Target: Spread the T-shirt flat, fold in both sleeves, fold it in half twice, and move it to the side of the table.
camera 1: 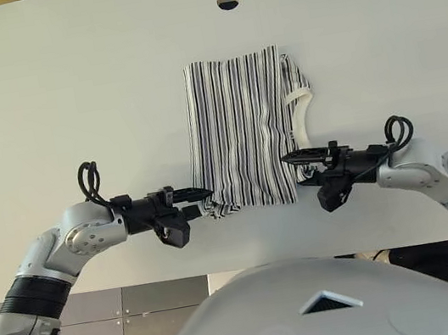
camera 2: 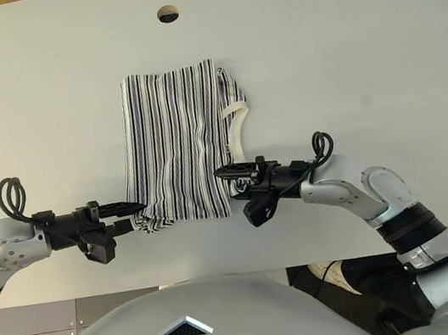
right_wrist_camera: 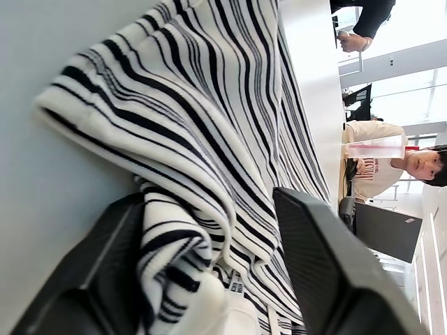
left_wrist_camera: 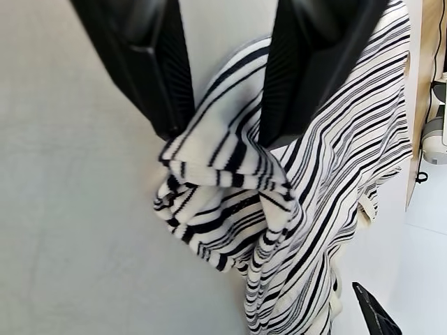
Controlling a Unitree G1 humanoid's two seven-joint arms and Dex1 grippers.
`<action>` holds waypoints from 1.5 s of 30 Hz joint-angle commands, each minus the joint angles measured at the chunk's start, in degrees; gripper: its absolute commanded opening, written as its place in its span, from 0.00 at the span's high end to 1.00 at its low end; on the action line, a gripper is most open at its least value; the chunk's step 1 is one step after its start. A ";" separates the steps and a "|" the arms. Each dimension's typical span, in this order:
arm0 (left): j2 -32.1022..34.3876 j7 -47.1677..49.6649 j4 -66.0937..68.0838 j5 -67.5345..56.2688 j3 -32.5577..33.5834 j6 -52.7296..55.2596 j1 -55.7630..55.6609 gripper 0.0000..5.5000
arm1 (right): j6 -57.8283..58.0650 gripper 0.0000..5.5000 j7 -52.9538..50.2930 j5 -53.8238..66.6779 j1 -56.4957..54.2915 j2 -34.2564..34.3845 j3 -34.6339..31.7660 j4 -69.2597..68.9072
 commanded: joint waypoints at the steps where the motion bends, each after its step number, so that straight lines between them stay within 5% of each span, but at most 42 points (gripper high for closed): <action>1: -0.17 -2.09 2.98 2.99 -1.99 0.90 0.37 0.85 | -0.46 0.65 2.02 -0.84 1.02 -1.04 1.42 1.66; 5: -0.82 -1.92 4.37 2.88 -2.59 0.68 -0.59 0.97 | -1.49 0.78 2.34 0.66 1.02 -1.05 1.69 2.25; 10: -0.52 -1.78 5.14 2.30 -2.82 0.25 0.24 0.98 | -0.92 0.96 2.26 3.21 0.84 -0.64 0.64 3.12; 24: 3.43 -0.97 -9.57 -12.94 2.30 3.54 13.04 0.98 | 4.03 0.98 10.61 26.09 11.31 -6.55 -3.09 -7.66; 31: -12.86 9.77 -6.12 -9.78 8.67 18.78 0.94 0.98 | 12.52 0.98 4.31 26.69 3.48 3.90 -8.94 -3.33; 45: -26.83 24.30 14.00 4.80 7.45 29.06 -15.70 0.98 | 20.11 0.98 -9.76 15.06 -14.52 20.72 -8.58 23.02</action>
